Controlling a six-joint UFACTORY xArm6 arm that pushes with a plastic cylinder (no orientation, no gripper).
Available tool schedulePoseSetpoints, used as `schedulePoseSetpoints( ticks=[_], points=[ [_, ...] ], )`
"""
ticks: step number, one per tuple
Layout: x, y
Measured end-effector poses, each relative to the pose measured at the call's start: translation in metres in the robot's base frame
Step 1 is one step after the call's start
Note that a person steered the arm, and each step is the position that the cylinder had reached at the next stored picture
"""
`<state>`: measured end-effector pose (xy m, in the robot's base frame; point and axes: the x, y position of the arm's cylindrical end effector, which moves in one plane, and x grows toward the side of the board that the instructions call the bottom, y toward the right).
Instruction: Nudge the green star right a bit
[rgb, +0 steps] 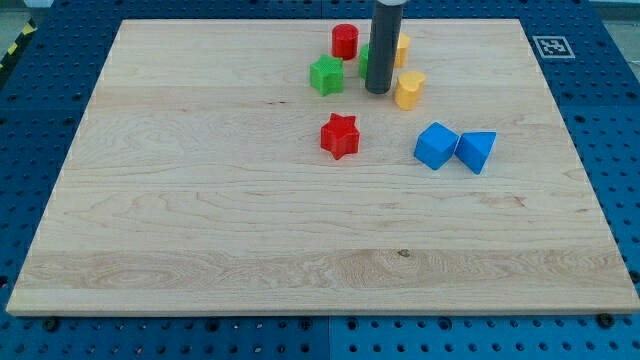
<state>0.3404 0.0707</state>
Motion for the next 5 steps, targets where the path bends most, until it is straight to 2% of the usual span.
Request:
schedulePoseSetpoints(
  ticks=[2,4,5],
  points=[
    [0.006,-0.021],
    [0.014,-0.117],
    [0.010,-0.092]
  ],
)
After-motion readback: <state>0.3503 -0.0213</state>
